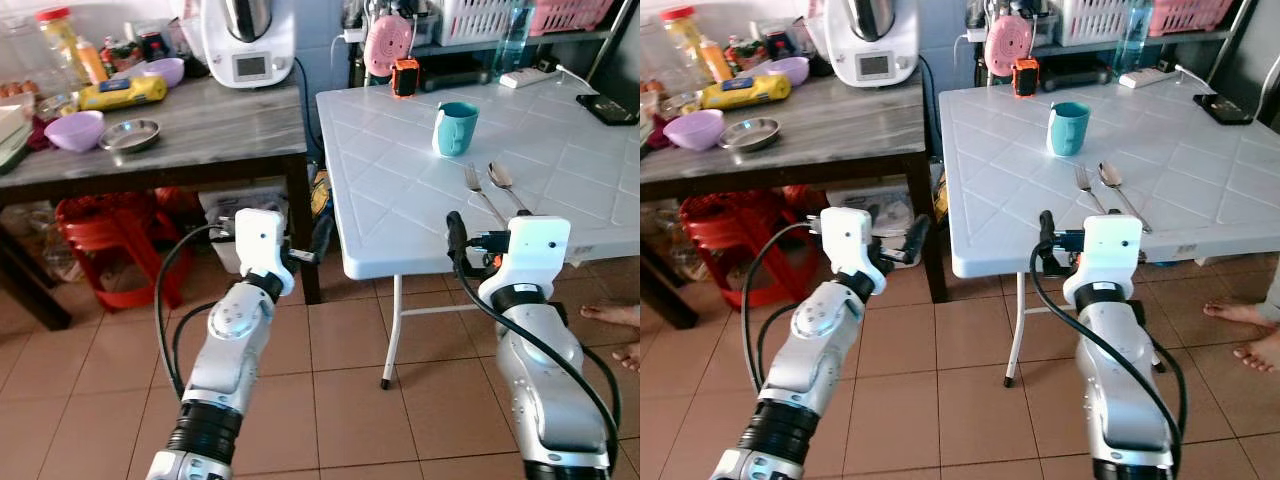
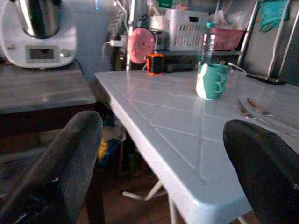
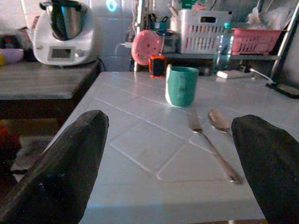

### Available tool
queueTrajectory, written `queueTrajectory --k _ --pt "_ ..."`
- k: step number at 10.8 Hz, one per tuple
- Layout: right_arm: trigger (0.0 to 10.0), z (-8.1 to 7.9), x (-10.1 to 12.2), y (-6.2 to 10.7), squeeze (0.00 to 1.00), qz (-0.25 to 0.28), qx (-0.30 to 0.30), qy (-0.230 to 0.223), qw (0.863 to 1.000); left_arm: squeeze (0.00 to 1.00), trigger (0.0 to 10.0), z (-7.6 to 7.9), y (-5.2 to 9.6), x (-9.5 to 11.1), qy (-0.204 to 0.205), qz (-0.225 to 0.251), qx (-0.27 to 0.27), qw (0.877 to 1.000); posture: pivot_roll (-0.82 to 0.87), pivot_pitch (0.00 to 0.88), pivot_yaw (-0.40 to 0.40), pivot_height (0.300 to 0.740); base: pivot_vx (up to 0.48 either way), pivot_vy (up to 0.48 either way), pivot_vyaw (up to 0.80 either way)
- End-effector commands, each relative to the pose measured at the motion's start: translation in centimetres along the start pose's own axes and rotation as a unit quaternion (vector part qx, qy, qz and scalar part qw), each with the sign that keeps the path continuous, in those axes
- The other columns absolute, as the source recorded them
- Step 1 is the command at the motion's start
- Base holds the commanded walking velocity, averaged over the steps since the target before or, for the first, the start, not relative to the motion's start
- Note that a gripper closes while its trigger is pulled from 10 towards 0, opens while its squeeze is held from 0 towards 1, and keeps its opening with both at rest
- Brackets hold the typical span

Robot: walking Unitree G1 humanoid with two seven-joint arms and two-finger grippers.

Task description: Setting the table

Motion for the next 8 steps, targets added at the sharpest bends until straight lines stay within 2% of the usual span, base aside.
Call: queueTrajectory --k 1,2,3,5,7,8 --pt "10.0 -0.7 0.3 -0.2 0.00 0.009 0.013 -0.005 1.000 0.00 10.0 -0.7 0.2 0.5 -0.005 0.009 0.007 1.000 -0.19 0.043 0.086 0.740 0.000 0.000 0.00" --pt "10.0 -0.7 0.3 -0.2 0.00 0.009 0.014 -0.003 1.000 0.00 10.0 -0.6 0.1 0.5 -0.007 0.009 0.004 1.000 -0.19 0.044 0.087 0.740 0.000 0.000 0.00" --pt "10.0 -0.7 0.3 -0.2 0.00 0.011 0.016 0.000 1.000 0.00 10.0 -0.5 0.1 0.5 -0.010 0.007 0.001 1.000 -0.19 0.045 0.090 0.740 0.000 0.000 0.52" --pt "10.0 -0.9 0.3 -0.1 0.00 0.011 0.019 0.000 1.000 0.00 10.0 -0.3 0.0 0.4 -0.014 0.006 -0.002 1.000 -0.19 0.047 0.093 0.740 0.000 0.000 0.80" --pt "10.0 -1.0 0.2 0.1 0.00 0.011 0.023 -0.004 1.000 0.00 10.0 -0.7 0.2 0.3 -0.039 0.003 0.010 0.999 -0.19 0.055 0.096 0.740 0.000 0.000 0.80" --pt "10.0 -1.1 0.0 0.3 0.00 0.008 0.025 -0.008 1.000 0.00 10.0 -1.4 0.6 -0.1 -0.068 0.000 0.023 0.997 -0.19 0.060 0.095 0.740 0.000 0.000 0.00"
Point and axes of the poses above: a point about 5 cm out from each wrist's last joint towards the gripper, its own y axis pointing back from the gripper into the wrist, its own x axis along the axis of the wrist's last joint, z = x × y, the point moved 2 cm from there along -y, pointing out of the wrist towards the gripper, and after that the axes turned 6 degrees about -y, right-handed, at the moved point
